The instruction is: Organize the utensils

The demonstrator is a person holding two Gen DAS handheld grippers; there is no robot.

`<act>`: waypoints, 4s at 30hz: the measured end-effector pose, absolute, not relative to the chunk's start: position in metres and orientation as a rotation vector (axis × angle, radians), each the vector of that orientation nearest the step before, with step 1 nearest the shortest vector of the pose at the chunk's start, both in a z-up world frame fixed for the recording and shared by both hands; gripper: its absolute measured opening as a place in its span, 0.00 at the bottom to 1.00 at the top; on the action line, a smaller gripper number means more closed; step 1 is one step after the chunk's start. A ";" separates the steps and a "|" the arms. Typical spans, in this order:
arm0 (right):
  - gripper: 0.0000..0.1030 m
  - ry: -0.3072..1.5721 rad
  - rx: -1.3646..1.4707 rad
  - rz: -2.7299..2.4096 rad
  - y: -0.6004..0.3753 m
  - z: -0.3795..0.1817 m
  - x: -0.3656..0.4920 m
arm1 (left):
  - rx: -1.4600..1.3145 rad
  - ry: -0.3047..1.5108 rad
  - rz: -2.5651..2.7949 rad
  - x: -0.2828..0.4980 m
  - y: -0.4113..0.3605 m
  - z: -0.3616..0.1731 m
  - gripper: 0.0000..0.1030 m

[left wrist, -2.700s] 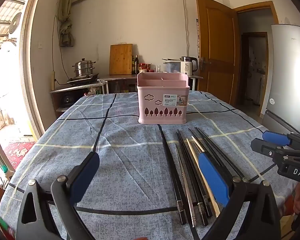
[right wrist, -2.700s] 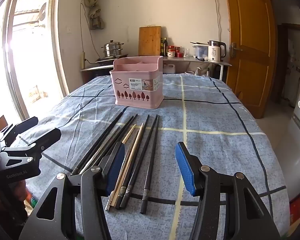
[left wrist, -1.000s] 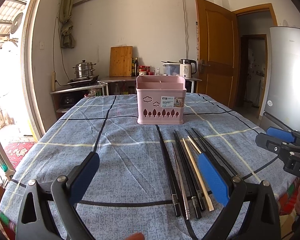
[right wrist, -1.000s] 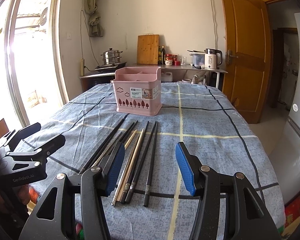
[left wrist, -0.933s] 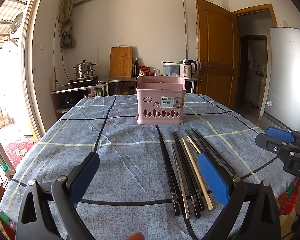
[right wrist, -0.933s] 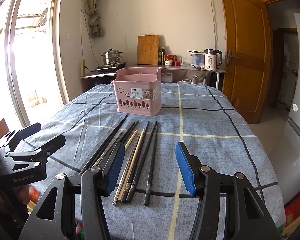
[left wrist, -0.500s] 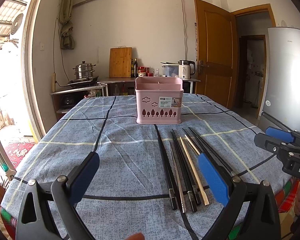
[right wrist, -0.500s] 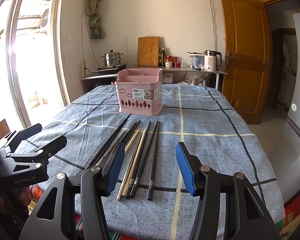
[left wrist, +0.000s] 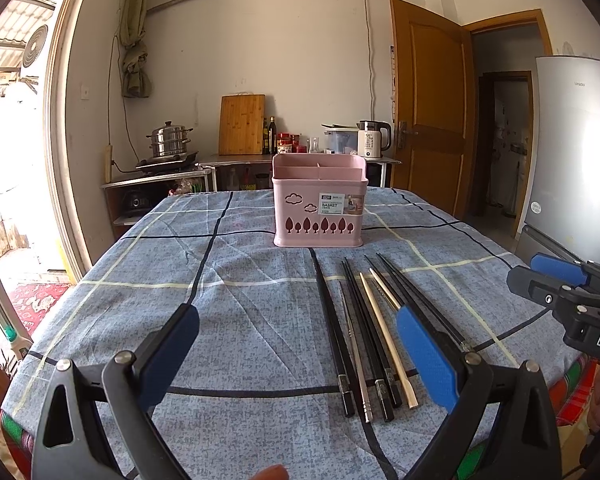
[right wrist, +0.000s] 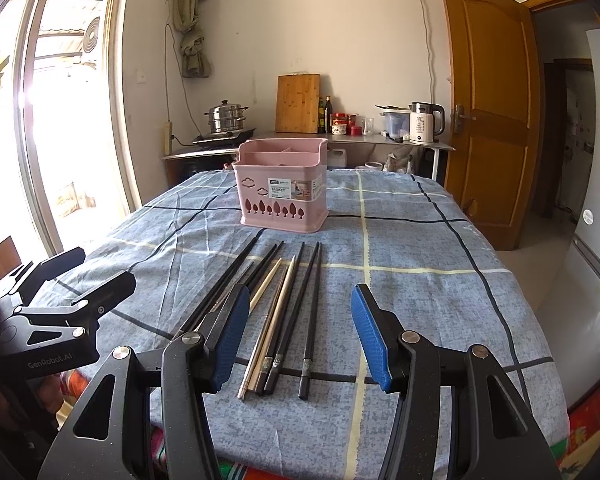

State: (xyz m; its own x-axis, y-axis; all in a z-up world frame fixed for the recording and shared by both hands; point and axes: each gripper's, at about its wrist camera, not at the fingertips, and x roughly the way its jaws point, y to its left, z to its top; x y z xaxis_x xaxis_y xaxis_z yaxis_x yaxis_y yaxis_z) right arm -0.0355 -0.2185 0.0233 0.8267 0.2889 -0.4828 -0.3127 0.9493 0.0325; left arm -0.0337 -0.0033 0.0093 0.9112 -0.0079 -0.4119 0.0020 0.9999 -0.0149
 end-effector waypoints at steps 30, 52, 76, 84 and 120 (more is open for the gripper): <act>0.52 0.560 -0.063 0.304 -0.213 0.020 -0.013 | -0.027 0.550 -0.042 0.011 0.006 0.002 0.97; 0.19 0.948 -0.092 0.328 -0.193 -0.039 0.149 | -0.043 0.889 -0.142 0.162 0.001 -0.036 0.64; 0.07 1.024 -0.168 0.330 -0.173 -0.042 0.178 | 0.082 0.943 -0.144 0.183 -0.027 -0.045 0.12; 0.06 0.964 -0.134 0.368 -0.180 -0.022 0.166 | -0.008 0.930 -0.229 0.175 -0.020 -0.029 0.07; 0.05 0.625 -0.004 0.500 -0.190 0.124 0.154 | -0.056 0.643 -0.278 0.169 0.027 0.133 0.05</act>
